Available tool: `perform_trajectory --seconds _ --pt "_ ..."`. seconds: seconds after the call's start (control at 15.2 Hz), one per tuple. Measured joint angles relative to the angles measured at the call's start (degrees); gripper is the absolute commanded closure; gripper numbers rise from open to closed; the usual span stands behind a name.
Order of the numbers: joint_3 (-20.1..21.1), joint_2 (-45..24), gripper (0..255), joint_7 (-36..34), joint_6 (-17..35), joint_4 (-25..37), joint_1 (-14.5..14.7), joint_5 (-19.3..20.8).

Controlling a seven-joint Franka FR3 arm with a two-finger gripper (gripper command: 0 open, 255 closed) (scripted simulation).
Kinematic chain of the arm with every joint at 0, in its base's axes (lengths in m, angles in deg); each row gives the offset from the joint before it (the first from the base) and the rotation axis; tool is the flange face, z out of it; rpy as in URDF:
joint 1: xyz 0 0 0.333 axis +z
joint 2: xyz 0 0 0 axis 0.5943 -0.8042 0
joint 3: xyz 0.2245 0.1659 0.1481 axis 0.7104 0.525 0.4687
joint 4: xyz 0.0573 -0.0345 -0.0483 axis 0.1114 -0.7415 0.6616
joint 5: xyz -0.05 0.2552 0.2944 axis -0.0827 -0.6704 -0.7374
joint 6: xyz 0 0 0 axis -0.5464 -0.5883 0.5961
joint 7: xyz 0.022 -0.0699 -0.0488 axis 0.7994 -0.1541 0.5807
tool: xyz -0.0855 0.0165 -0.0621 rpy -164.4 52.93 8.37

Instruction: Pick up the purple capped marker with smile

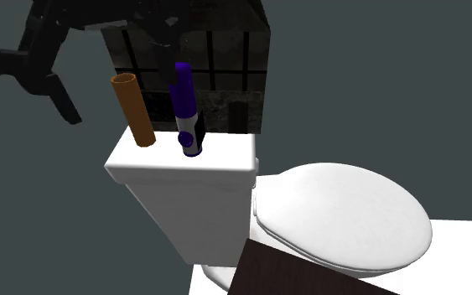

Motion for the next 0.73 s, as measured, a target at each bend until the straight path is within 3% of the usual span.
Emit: perform_trajectory --seconds 0.46,0.73 --pt "-4.86 -6.81 0 -2.51 2.15 5.84 -4.73 2.27" --pt "-5.05 -6.52 0 -2.98 4.53 4.30 -5.22 2.47"
